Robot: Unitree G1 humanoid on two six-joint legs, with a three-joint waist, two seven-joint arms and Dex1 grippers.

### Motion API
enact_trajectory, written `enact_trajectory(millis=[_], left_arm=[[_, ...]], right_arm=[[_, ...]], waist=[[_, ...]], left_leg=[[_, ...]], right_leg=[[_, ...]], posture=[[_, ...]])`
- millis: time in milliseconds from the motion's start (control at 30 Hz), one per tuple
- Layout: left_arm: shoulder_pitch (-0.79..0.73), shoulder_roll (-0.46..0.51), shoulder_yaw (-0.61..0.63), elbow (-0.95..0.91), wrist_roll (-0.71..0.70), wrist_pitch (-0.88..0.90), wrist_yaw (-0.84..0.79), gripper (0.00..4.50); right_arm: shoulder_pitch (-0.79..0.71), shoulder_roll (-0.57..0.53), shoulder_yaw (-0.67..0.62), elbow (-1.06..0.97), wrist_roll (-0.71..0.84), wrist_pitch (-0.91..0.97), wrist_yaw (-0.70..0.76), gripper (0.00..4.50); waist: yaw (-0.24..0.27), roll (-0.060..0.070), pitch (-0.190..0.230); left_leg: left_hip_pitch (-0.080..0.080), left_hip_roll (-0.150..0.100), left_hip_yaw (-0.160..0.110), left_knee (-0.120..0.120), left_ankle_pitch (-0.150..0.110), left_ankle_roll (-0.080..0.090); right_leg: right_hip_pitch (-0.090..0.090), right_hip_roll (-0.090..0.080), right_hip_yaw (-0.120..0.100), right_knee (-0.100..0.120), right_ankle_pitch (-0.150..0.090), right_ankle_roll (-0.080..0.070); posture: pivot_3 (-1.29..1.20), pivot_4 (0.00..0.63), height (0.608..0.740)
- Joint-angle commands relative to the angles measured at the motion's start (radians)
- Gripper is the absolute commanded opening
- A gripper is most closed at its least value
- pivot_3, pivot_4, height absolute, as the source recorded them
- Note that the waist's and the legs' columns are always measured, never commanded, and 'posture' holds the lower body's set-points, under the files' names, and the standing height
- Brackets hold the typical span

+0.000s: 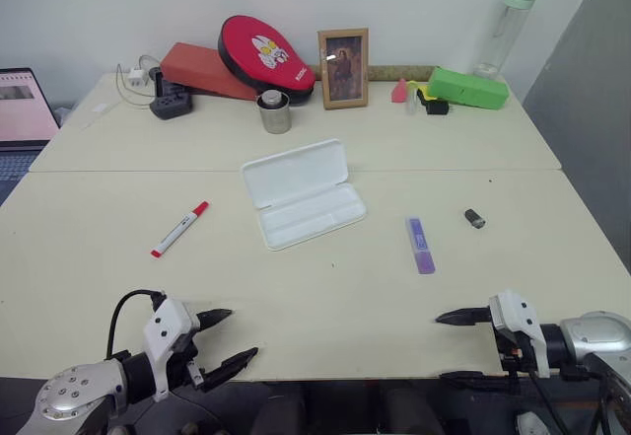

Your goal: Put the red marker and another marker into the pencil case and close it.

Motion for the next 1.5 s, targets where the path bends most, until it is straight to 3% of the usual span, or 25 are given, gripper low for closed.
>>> enact_trajectory(millis=[33, 1100, 1300, 1500], left_arm=[[0.001, 0.013, 0.004, -0.034, -0.005, 0.005, -0.014, 4.5], [-0.025, -0.004, -0.055, -0.025, 0.038, -0.007, 0.001, 4.5], [-0.195, 0.005, -0.014, -0.085, -0.096, 0.134, 0.041, 4.5], [-0.465, 0.02, -0.131, -0.002, -0.061, 0.202, 0.037, 4.5]], right_arm=[[0.003, -0.007, -0.016, -0.032, 0.007, -0.009, 0.011, 4.43], [0.014, -0.021, -0.026, -0.047, 0.017, -0.015, 0.041, 4.43], [-0.111, 0.007, -0.116, -0.139, 0.21, 0.159, -0.067, 4.43], [-0.289, 0.068, -0.1, -0.144, 0.182, 0.235, -0.244, 4.43]], waist=[[0.0, 0.0, 0.0], [0.003, 0.0, 0.0], [0.005, 0.0, 0.0], [0.009, 0.0, 0.0]], left_leg=[[0.0, 0.0, 0.0, 0.0, 0.0, 0.0], [0.001, 0.0, -0.001, 0.0, 0.0, 0.0], [0.001, 0.0, -0.001, 0.0, 0.0, 0.0], [0.001, -0.001, -0.002, 0.0, 0.0, 0.0]], right_leg=[[0.0, 0.0, 0.0, 0.0, 0.0, 0.0], [0.002, 0.0, 0.0, -0.001, 0.0, 0.001], [0.002, 0.0, 0.0, -0.001, 0.0, 0.001], [0.002, 0.002, -0.001, 0.0, 0.001, -0.001]], posture=[[0.0, 0.15, 0.74], [0.0, 0.15, 0.74], [0.0, 0.15, 0.74], [0.0, 0.15, 0.74]])
